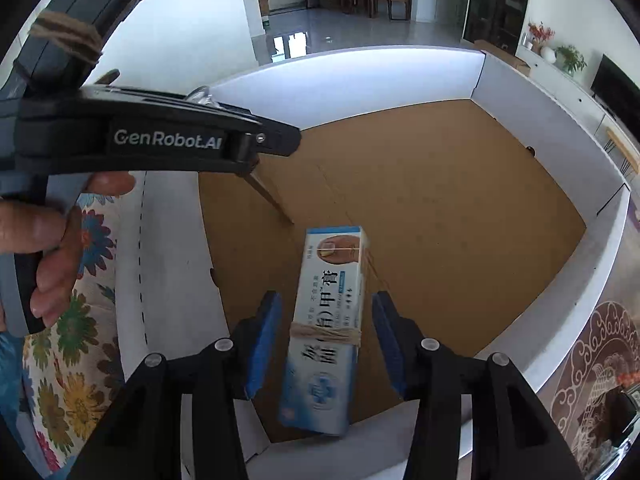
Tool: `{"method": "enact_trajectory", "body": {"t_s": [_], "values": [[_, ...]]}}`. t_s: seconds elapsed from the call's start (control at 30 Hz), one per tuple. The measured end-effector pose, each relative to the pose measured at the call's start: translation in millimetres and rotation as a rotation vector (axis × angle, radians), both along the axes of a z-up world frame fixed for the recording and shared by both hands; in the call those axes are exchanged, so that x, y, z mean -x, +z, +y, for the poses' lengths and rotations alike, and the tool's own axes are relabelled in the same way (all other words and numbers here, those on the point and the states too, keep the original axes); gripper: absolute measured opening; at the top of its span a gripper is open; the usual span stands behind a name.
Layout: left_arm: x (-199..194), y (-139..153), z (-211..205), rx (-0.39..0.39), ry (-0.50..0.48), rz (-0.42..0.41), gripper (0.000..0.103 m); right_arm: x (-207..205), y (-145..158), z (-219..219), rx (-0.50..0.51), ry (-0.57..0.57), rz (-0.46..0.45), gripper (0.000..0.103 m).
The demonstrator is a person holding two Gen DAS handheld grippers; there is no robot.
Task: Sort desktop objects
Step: 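Lower both tools into the cardboard box and open them, releasing tube and box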
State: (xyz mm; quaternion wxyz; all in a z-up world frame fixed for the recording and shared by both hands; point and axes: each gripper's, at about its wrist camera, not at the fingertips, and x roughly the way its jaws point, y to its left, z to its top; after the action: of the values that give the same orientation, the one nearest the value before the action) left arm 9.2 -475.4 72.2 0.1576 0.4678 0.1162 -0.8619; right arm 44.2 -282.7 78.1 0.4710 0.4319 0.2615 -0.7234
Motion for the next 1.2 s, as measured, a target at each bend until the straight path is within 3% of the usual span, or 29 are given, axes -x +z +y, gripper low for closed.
{"method": "enact_trajectory", "body": {"t_s": [0.07,0.3,0.47,0.63,0.77,0.83,0.97,1.03,1.13,1.2], "values": [[-0.5,0.4,4.4,0.013,-0.003,0.011,0.076,-6.6,-2.8,-3.6,-0.026,0.017,0.032,0.049],[-5.8,-4.8,8.3,0.020,-0.005,-0.012,0.076,-10.8,-7.2,5.3,-0.020,0.033,0.067,0.049],[-16.8,-0.2,3.7,-0.033,0.007,0.032,0.076,-1.3,-1.5,33.6,-0.016,0.042,0.088,0.049],[1.9,-15.1,-1.1,-0.067,-0.012,-0.044,0.076,0.5,0.6,47.6,0.000,0.047,0.103,0.049],[-3.3,-6.2,-1.9,-0.075,0.010,0.015,0.076,5.2,3.0,49.2,0.009,0.050,0.106,0.049],[-10.4,0.2,0.0,-0.071,0.020,0.043,0.076,10.7,7.6,50.8,0.052,0.035,0.081,0.048],[-28.3,27.4,21.4,-0.028,0.009,0.126,0.076,19.0,39.0,82.5,0.269,-0.062,0.046,0.049],[-32.4,42.4,42.6,0.001,-0.017,0.153,0.076,16.3,54.6,110.1,0.356,-0.101,0.069,0.057],[-38.6,62.2,83.6,-0.008,-0.102,0.216,0.079,14.3,64.6,165.1,0.434,-0.216,0.127,0.092],[-39.1,74.5,123.7,-0.012,-0.178,0.260,0.082,11.6,62.7,213.0,0.445,-0.323,0.174,0.094]]}}
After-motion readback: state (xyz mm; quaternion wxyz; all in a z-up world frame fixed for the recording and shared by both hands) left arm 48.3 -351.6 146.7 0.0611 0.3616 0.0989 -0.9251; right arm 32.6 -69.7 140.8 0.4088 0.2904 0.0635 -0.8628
